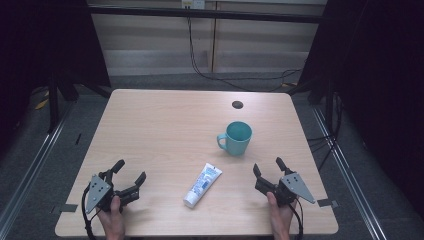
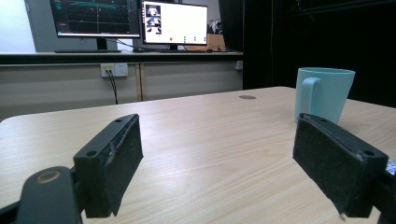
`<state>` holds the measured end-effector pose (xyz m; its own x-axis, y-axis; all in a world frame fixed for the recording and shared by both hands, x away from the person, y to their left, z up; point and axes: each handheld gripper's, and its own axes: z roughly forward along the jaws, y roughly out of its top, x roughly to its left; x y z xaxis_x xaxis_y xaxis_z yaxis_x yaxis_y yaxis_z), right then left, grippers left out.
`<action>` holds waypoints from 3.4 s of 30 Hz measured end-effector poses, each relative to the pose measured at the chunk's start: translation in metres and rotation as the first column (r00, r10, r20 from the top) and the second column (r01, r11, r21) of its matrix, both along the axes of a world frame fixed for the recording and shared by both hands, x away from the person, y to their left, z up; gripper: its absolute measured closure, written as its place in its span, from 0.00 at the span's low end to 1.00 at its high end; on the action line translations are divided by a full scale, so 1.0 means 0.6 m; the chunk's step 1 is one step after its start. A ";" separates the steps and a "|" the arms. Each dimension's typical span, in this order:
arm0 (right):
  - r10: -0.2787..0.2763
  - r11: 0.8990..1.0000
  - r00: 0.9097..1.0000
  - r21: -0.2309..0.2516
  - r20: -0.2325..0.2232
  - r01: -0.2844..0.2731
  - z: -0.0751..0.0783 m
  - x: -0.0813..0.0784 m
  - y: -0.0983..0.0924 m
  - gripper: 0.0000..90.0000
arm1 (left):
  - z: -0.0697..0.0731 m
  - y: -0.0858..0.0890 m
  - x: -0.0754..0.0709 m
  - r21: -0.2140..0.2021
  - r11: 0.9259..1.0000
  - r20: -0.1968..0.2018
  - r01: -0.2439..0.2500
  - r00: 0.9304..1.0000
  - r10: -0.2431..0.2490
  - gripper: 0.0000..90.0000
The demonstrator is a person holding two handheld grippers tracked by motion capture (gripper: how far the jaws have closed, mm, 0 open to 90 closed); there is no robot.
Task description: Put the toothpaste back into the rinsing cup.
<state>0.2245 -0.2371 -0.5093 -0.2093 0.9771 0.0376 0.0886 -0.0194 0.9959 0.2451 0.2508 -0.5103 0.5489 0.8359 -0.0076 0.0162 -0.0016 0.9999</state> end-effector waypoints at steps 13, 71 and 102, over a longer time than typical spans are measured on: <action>0.025 0.999 0.999 0.022 -0.038 -0.024 0.002 0.004 -0.005 0.19 | 0.000 0.000 0.000 0.006 1.000 0.000 0.001 1.000 -0.001 0.17; 0.281 0.958 0.779 0.120 -0.561 -0.260 0.089 0.066 0.108 0.42 | 0.000 0.000 0.000 0.006 1.000 0.000 0.002 1.000 -0.002 0.17; 0.324 0.945 0.552 0.237 -0.768 -0.224 0.111 0.118 0.170 0.35 | 0.000 0.000 0.000 -0.003 1.000 0.000 0.002 1.000 -0.002 0.17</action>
